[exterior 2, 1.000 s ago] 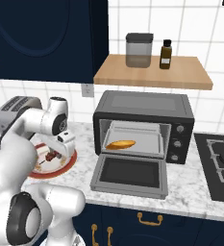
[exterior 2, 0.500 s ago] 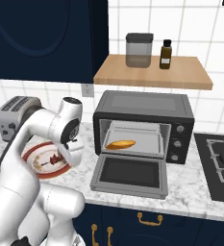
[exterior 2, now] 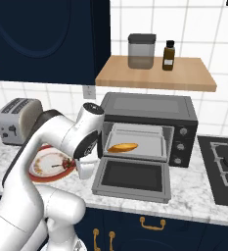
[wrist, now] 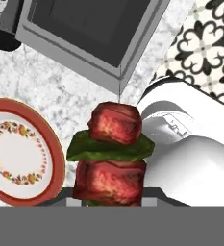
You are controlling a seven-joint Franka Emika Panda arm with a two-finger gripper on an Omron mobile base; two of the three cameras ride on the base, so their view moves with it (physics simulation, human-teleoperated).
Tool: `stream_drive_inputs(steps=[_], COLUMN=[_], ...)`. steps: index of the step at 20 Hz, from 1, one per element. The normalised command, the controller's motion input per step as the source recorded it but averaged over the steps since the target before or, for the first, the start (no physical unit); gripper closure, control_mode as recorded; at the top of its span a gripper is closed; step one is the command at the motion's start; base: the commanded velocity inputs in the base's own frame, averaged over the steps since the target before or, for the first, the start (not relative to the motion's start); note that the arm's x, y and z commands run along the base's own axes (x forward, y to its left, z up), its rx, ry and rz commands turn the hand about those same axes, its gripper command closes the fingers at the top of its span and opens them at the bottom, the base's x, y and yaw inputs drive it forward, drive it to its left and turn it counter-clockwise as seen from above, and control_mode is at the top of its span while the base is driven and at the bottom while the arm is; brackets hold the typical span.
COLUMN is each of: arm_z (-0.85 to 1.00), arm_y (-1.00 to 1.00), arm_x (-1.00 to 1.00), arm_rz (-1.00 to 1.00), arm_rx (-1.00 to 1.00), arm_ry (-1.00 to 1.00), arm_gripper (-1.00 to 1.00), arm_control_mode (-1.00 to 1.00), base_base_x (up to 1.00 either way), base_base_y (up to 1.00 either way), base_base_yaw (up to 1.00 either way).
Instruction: Pick up the kebab skewer and baguette bread, and place them inside the toaster oven. Close the toaster oven door and start by setting the timer.
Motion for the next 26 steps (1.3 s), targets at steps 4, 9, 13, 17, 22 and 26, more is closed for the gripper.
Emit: stream_drive_inputs(steps=[4,9,13,17,22,26], arm_z=[0.29,0.12,0.01,0.0,0.03,0.0], arm_y=[-0.67,-0.68,-0.64,-0.64,-0.63,-0.51], arm_x=[0.0,0.0,0.0,0.0,0.07,0.21], arm_rz=[-0.23,-0.15,-0.06,-0.09,-0.12,-0.1], arm_rx=[0.05,0.0,0.0,0.0,0.0,0.0], arm_ry=[-0.01,-0.15,-0.17,-0.12,-0.06,-0.08], arm_gripper=[1.0,1.0,1.0,1.0,1.0,1.0], arm_control_mode=[-1.0,-1.0,-1.0,-1.0,-1.0,-1.0], base_base_x=[0.0,0.0,0.0,0.0,0.0,0.0], base_base_y=[0.0,0.0,0.0,0.0,0.0,0.0], base_base_yaw=[0.0,0.0,0.0,0.0,0.0,0.0])
